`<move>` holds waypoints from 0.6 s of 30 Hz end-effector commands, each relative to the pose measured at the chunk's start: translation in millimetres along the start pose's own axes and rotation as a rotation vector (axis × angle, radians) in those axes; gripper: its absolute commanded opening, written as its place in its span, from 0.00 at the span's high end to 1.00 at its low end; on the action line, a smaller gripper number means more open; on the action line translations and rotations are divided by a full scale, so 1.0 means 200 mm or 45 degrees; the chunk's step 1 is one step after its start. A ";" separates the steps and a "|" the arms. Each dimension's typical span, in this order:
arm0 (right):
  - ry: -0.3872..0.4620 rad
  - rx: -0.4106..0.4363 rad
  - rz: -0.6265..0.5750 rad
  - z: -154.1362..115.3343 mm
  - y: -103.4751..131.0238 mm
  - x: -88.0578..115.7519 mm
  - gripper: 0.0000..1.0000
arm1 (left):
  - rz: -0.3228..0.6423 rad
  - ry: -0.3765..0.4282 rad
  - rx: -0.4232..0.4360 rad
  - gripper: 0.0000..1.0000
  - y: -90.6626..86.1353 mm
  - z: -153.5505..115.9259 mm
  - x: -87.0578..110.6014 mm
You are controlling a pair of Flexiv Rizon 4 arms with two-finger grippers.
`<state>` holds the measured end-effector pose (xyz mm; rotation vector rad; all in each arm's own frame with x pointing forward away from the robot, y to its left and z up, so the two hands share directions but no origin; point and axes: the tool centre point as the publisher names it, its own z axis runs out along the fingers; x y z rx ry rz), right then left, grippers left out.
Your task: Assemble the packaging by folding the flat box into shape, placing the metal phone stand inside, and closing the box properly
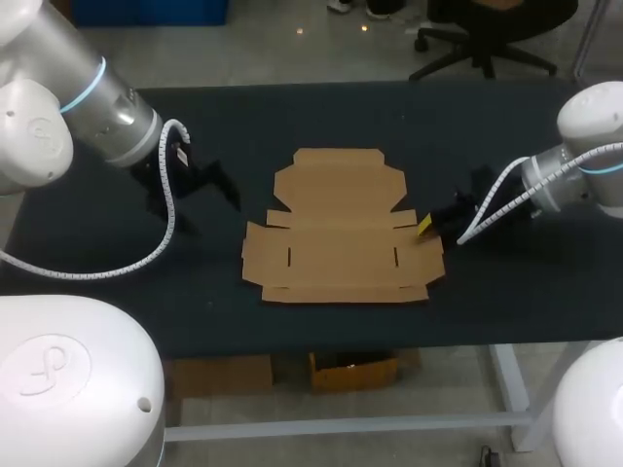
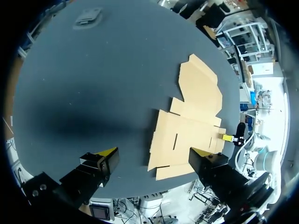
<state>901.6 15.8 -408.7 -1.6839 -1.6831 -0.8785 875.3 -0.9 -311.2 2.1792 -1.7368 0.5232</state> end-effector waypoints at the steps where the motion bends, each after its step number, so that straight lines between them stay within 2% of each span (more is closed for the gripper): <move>1: 0.009 0.003 -0.005 -0.03 -0.01 0.01 0.56 | -0.001 -0.003 0.001 0.00 0.00 0.00 0.00; 10: -0.042 0.014 -0.026 -0.12 -0.04 0.04 0.55 | 0.004 -0.017 0.008 0.00 0.00 -0.02 0.00; 18: -0.131 -0.022 -0.081 -0.31 0.05 0.07 0.52 | 0.112 -0.023 0.003 0.00 -0.02 -0.07 0.00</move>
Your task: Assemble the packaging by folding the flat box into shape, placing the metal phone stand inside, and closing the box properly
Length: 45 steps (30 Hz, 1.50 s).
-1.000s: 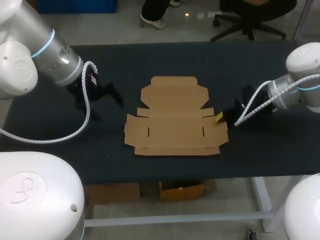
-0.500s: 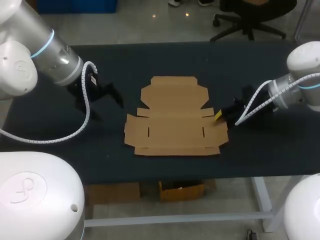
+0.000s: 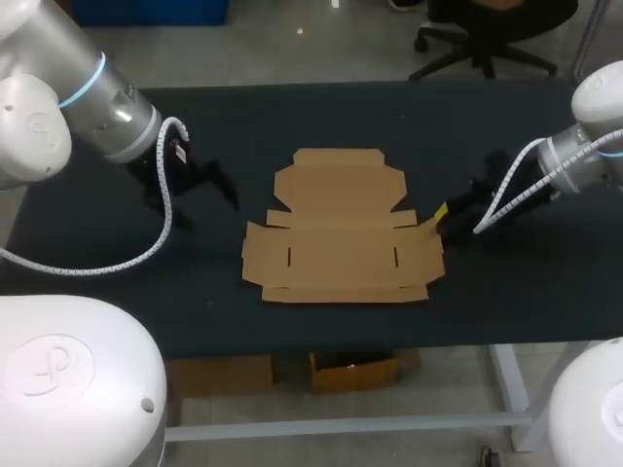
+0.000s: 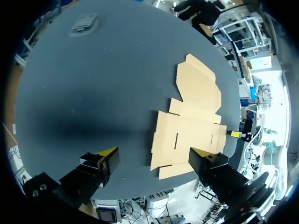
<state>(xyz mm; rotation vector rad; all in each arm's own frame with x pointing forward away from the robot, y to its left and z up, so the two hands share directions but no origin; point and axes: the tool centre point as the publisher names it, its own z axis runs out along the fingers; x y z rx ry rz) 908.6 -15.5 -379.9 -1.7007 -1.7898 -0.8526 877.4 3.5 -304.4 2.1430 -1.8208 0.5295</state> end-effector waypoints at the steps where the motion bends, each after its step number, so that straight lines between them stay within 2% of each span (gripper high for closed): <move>1: -0.033 -0.020 -0.029 -0.13 0.02 0.05 0.53 | 0.050 0.000 -0.002 0.00 -0.01 -0.04 0.01; 7: -0.051 -0.055 -0.099 -0.23 0.12 0.10 0.55 | 0.121 0.025 -0.001 0.00 -0.04 -0.08 0.02; 15: -0.069 -0.064 -0.156 -0.28 0.19 0.14 0.56 | 0.169 0.023 -0.003 0.01 -0.07 -0.10 0.03; 16: -0.076 -0.062 -0.167 -0.28 0.20 0.15 0.56 | 0.175 0.022 -0.002 0.10 -0.08 -0.11 0.03; 17: -0.076 -0.065 -0.168 -0.29 0.21 0.15 0.56 | 0.180 0.018 -0.002 0.27 -0.08 -0.11 0.03; 18: -0.076 -0.069 -0.174 -0.29 0.22 0.15 0.57 | 0.191 0.011 0.001 0.60 -0.08 -0.11 0.04; 19: -0.076 -0.071 -0.180 -0.29 0.23 0.15 0.58 | 0.194 0.010 0.002 0.80 -0.09 -0.11 0.04; 20: -0.073 -0.077 -0.184 -0.30 0.23 0.15 0.60 | 0.196 0.009 0.003 0.94 -0.09 -0.11 0.04; 21: -0.072 -0.079 -0.186 -0.30 0.24 0.16 0.62 | 0.199 0.005 0.007 1.00 -0.10 -0.11 0.05; 23: -0.073 -0.081 -0.189 -0.29 0.25 0.15 0.69 | 0.203 0.003 0.009 1.00 -0.11 -0.11 0.05; 25: -0.076 -0.081 -0.189 -0.29 0.26 0.15 0.93 | 0.223 -0.010 0.014 1.00 -0.11 -0.11 0.06; 26: -0.076 -0.080 -0.187 -0.28 0.27 0.15 1.00 | 0.227 -0.011 0.012 1.00 -0.11 -0.11 0.06; 35: -0.088 -0.080 -0.193 -0.28 0.33 0.16 1.00 | 0.321 -0.042 -0.002 1.00 -0.15 -0.12 0.09; 45: -0.111 -0.037 -0.125 -0.17 0.36 0.18 1.00 | 0.290 -0.014 -0.022 1.00 -0.23 -0.05 0.10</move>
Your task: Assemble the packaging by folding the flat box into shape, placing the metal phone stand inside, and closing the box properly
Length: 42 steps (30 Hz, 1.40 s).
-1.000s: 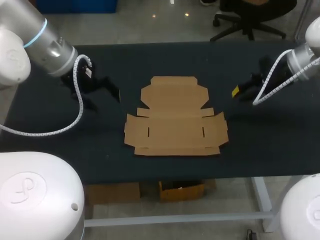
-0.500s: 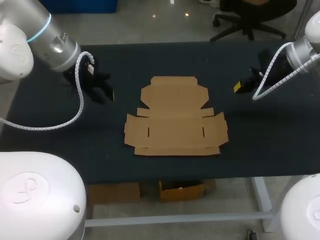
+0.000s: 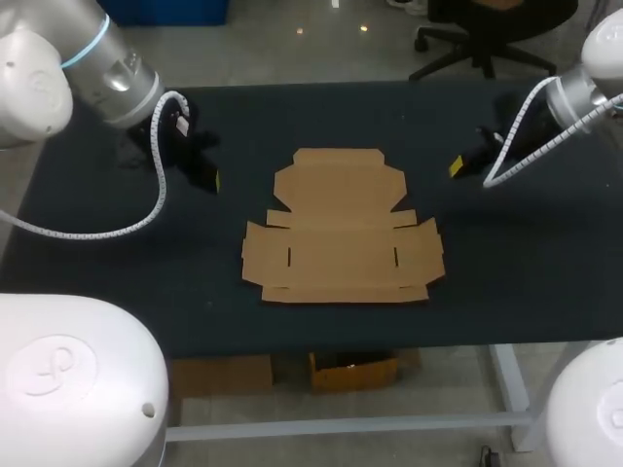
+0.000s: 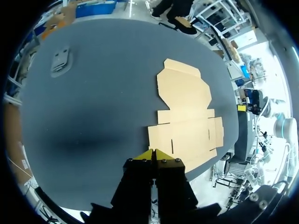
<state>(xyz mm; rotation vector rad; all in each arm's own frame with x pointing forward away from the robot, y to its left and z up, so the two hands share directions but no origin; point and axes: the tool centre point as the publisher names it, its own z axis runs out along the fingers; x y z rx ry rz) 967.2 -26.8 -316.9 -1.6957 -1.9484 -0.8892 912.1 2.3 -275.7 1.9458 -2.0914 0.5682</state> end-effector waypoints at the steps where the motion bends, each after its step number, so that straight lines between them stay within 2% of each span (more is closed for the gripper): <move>1: 0.003 0.027 0.019 0.08 0.04 0.01 1.00 | -0.009 0.005 -0.020 1.00 -0.06 0.06 0.00; 4: 0.022 0.015 0.064 0.08 0.03 -0.01 1.00 | -0.031 0.003 -0.014 1.00 -0.06 0.06 -0.01; 24: 0.022 0.015 0.064 0.08 0.03 -0.01 1.00 | -0.031 0.003 -0.014 1.00 -0.06 0.06 -0.01; 34: -0.019 0.048 0.109 0.13 0.02 -0.03 1.00 | 0.003 0.021 -0.033 1.00 -0.12 0.14 -0.03; 42: -0.044 0.090 0.136 0.16 -0.05 -0.05 1.00 | 0.053 0.010 -0.039 1.00 -0.14 0.21 -0.05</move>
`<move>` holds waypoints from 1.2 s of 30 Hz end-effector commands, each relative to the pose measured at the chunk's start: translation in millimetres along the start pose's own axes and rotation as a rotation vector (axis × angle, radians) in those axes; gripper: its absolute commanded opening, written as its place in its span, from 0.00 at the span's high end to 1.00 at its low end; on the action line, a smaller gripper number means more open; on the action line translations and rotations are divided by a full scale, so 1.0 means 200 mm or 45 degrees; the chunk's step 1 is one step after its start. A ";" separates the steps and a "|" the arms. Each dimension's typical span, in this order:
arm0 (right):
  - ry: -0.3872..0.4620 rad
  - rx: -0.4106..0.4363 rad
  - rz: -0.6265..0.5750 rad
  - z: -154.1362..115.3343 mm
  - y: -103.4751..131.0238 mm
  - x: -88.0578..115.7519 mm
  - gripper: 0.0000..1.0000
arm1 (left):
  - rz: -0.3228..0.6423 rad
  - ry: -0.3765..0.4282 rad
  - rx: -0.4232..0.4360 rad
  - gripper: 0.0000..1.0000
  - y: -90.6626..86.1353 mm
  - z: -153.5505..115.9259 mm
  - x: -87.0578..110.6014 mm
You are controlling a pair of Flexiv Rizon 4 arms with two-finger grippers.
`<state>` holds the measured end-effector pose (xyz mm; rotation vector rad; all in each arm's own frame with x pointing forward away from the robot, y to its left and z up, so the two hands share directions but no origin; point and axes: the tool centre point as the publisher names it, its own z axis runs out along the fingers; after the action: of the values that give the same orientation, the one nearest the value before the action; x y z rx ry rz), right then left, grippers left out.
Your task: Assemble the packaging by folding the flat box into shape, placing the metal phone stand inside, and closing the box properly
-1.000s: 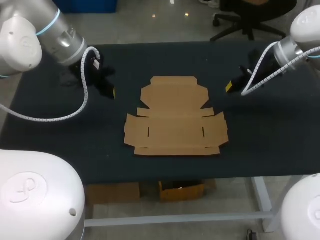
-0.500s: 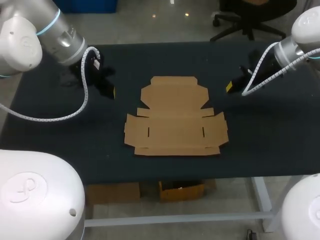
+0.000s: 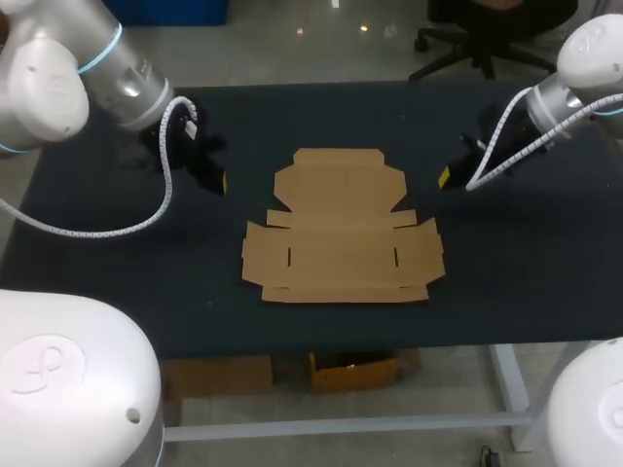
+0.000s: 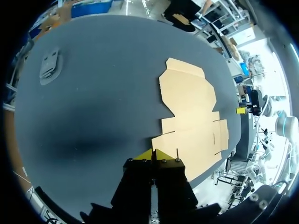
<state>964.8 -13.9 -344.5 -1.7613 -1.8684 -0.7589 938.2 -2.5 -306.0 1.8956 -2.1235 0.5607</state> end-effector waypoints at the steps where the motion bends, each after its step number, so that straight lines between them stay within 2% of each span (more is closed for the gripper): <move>1: -0.009 0.004 0.013 0.03 -0.02 -0.02 1.00 | 0.015 0.004 -0.017 1.00 -0.04 0.06 -0.01; 8: 0.017 0.018 0.048 0.11 -0.04 -0.10 1.00 | 0.061 0.041 -0.032 1.00 -0.07 0.14 -0.03; 22: 0.044 0.045 0.048 0.19 0.00 -0.15 1.00 | 0.107 0.088 -0.055 1.00 -0.11 0.27 -0.04; 30: 0.064 0.027 0.046 0.23 0.01 -0.17 1.00 | 0.149 0.143 0.008 1.00 -0.10 0.34 -0.05; 36: 0.070 0.025 0.043 0.27 0.02 -0.18 1.00 | 0.159 0.143 0.032 1.00 -0.10 0.40 -0.06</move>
<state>969.9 -4.5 -403.1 -1.7479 -1.8026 -0.7644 966.7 -26.3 -374.9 1.7084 -2.1826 0.6955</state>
